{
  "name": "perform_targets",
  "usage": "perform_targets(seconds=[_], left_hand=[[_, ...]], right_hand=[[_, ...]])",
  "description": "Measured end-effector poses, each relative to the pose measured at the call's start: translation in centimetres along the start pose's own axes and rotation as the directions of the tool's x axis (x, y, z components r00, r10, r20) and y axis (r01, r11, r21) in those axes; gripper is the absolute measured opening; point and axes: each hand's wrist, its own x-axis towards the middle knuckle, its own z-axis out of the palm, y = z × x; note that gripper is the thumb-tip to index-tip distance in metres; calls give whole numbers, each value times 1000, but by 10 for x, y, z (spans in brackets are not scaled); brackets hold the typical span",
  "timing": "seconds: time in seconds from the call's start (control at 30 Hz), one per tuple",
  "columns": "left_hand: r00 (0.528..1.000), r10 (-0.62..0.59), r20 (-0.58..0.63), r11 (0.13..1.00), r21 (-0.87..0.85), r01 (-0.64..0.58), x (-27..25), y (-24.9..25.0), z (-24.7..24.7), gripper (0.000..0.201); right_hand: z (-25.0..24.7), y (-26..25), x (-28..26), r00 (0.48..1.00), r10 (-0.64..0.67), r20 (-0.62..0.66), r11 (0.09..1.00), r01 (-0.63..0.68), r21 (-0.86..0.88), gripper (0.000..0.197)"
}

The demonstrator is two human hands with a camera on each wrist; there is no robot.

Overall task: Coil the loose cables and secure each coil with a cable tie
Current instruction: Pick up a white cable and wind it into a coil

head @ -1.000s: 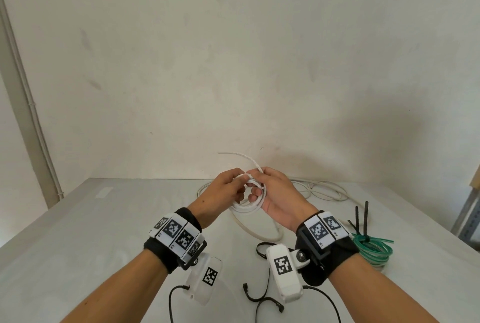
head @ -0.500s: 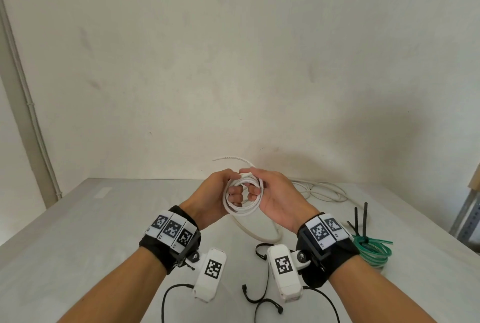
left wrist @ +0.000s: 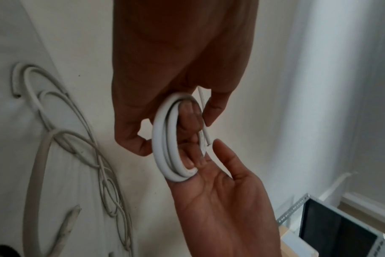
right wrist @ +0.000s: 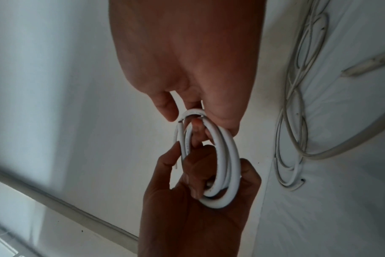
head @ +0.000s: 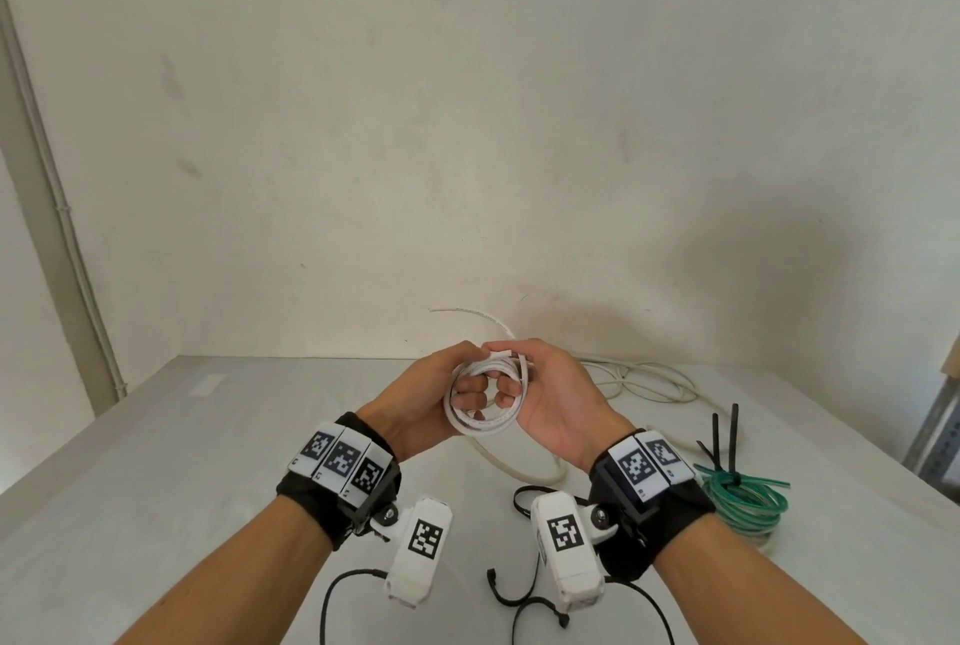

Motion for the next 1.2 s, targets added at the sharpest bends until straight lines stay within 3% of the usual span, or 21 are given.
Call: perform_targets(seconds=[0.1,0.2,0.53,0.67,0.8,0.9,1.0,1.2], left_hand=[[997,-37,70,995,-86,43,-3,2,1,18],[992,-58,116,994,-82,67,-7,4,1,15],[990,-110,84,994,-8,111,-8,3,-4,20],[999,-30,34,999,19,29,-11,3,1,20],[997,59,-50,979,199,-48,-8,0,3,25],[993,75,-88,983,174,-58,-5,4,3,9],[992,56,-111,995,92,-46,-2,8,4,11],[979,148,-140,969,219,-115,2,3,3,7]], right_hand=[[-2,-1,0,999,32,11,997,-32,65,31],[-3,-1,-1,999,30,26,998,-31,48,32],[-2,4,0,1000,-16,17,995,17,-95,24],[0,5,0,1000,-20,-1,994,19,-105,21],[6,7,-2,999,-39,32,970,46,-237,12],[10,7,-6,993,-80,84,917,107,-384,16],[11,6,-4,995,-74,66,907,95,-410,16],[5,13,-3,982,-182,52,832,182,-523,19]])
